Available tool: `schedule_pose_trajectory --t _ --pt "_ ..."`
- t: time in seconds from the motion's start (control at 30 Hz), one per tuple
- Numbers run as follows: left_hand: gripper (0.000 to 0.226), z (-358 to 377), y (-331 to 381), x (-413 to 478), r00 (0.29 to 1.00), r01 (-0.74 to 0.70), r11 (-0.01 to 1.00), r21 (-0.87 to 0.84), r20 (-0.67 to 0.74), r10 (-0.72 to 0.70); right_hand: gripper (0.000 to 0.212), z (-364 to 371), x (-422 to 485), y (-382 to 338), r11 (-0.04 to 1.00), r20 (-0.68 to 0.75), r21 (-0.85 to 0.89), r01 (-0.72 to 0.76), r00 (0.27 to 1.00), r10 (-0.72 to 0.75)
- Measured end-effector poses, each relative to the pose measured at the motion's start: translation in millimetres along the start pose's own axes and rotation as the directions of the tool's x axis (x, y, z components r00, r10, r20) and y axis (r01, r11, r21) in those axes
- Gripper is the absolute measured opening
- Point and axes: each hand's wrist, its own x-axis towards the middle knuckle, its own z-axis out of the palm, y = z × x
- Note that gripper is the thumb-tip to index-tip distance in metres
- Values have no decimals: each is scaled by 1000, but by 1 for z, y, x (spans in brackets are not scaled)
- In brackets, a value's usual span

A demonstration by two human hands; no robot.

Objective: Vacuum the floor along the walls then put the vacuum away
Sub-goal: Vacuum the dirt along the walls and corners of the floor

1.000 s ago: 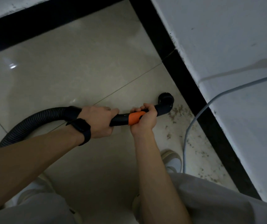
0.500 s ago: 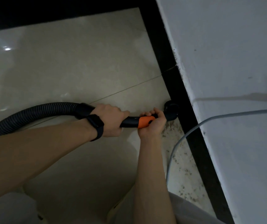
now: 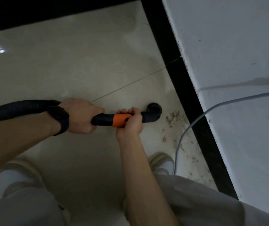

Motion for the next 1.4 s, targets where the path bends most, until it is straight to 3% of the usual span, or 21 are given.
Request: schedule_pose_trajectory --t 0.37,0.53,1.4 --pt "19 44 1 -52 998 -59 994 88 -22 61 23 -38 -33 46 999 -168 -42 -35 985 28" --pt "30 46 17 -43 996 -57 988 147 -58 66 25 -42 -26 32 999 -155 -42 -17 988 10" --pt "23 12 59 31 998 -29 996 85 -60 34 15 -34 17 -42 996 -85 -57 67 994 -71"
